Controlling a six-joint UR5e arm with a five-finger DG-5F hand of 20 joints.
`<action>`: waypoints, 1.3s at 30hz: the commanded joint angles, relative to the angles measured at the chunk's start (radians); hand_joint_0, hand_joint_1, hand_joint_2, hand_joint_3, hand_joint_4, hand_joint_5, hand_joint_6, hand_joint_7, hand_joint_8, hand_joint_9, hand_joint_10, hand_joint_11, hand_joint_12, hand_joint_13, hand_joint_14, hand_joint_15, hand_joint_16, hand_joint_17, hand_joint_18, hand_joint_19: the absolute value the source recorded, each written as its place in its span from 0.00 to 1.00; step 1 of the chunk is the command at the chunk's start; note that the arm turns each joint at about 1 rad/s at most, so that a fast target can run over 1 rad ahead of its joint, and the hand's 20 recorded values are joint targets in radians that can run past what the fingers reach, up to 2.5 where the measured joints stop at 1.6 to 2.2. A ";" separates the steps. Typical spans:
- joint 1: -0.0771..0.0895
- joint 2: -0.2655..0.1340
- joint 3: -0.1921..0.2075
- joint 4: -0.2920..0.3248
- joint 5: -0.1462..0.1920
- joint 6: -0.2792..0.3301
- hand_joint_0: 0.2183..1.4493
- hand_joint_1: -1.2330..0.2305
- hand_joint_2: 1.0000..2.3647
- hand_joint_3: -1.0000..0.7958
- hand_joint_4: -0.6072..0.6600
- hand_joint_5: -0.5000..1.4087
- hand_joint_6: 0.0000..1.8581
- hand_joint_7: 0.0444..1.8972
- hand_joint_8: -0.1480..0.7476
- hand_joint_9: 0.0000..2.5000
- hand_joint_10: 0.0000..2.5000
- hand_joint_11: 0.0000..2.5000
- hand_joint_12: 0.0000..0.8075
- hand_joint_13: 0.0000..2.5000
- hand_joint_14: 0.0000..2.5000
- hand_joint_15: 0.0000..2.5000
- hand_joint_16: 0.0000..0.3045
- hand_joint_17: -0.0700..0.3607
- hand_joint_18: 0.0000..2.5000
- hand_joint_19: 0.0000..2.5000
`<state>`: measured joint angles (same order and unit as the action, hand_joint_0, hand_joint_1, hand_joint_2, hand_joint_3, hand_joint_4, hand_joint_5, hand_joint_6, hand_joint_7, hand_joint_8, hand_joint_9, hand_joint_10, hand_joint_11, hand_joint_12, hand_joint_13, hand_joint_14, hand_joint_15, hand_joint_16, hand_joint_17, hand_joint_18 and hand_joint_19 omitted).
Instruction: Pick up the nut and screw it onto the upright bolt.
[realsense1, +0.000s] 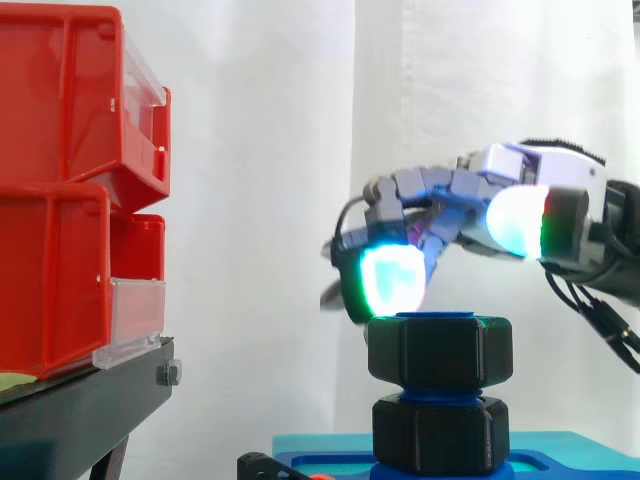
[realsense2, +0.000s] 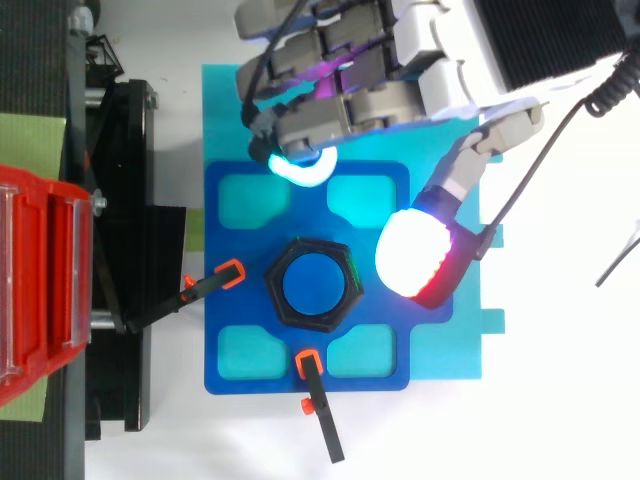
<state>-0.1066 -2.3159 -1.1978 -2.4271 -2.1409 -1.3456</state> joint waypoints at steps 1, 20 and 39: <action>-0.004 0.001 0.049 -0.009 -0.028 0.009 0.23 0.74 0.00 0.28 0.67 0.24 0.27 0.66 0.48 0.44 0.00 0.00 0.24 0.33 0.00 0.00 0.06 0.26 0.22 0.02; 0.070 0.000 -0.031 0.029 0.067 0.014 0.22 0.74 0.00 0.28 0.65 0.21 0.27 0.38 0.44 0.40 0.00 0.00 0.24 0.30 0.00 0.00 0.08 0.30 0.20 0.03; 0.091 0.000 -0.042 0.013 0.079 0.013 0.22 0.74 0.00 0.28 0.66 0.21 0.27 0.42 0.45 0.40 0.00 0.00 0.25 0.31 0.00 0.00 0.09 0.30 0.21 0.04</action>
<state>-0.0155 -2.3163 -1.2394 -2.4082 -2.0617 -1.3329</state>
